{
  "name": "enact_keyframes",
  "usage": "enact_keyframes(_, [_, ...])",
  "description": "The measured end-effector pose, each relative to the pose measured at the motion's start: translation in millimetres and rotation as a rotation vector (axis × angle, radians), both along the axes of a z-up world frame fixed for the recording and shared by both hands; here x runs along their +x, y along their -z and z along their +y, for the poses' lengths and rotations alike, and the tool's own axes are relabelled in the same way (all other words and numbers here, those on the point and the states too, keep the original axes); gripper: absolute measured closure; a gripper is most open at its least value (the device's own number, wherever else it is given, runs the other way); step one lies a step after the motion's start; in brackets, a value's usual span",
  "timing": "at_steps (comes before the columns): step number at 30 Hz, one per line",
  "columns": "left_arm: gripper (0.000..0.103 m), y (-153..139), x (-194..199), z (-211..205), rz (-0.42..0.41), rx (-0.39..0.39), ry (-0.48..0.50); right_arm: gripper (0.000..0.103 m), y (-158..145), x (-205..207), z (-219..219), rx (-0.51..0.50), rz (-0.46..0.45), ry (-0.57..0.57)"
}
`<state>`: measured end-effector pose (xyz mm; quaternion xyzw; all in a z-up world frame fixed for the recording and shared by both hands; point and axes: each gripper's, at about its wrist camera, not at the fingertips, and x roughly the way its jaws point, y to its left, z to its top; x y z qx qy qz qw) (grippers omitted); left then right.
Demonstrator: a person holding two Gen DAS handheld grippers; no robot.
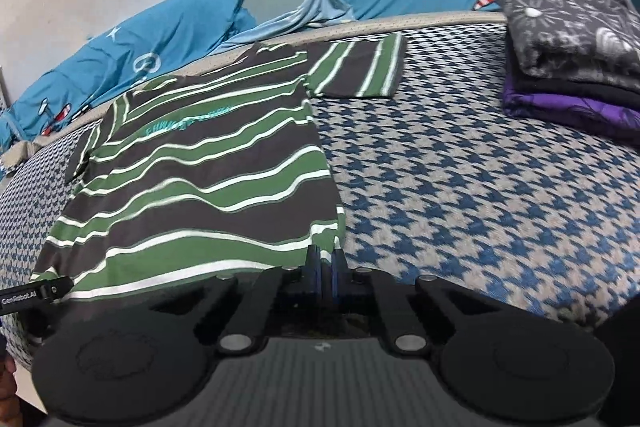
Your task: Fold clothes
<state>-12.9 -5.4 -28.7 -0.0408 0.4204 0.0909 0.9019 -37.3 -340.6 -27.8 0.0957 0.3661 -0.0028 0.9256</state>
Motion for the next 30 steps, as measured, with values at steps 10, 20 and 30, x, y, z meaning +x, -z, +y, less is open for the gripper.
enact_keyframes(10, [0.000, -2.0, -7.1, 3.7, 0.002, -0.021, -0.005, 0.097, -2.3, -2.7, -3.5, -0.028, 0.006, 0.051])
enact_keyframes(20, [0.000, -3.0, -12.2, 7.1, 0.000, -0.031, -0.012, 0.093, -16.3, -10.8, -3.1, -0.058, -0.069, 0.083])
enact_keyframes(30, [0.008, -8.6, -18.1, 14.9, -0.030, -0.041, -0.031, 0.092, -10.2, -12.8, 30.1, -0.041, -0.051, -0.056])
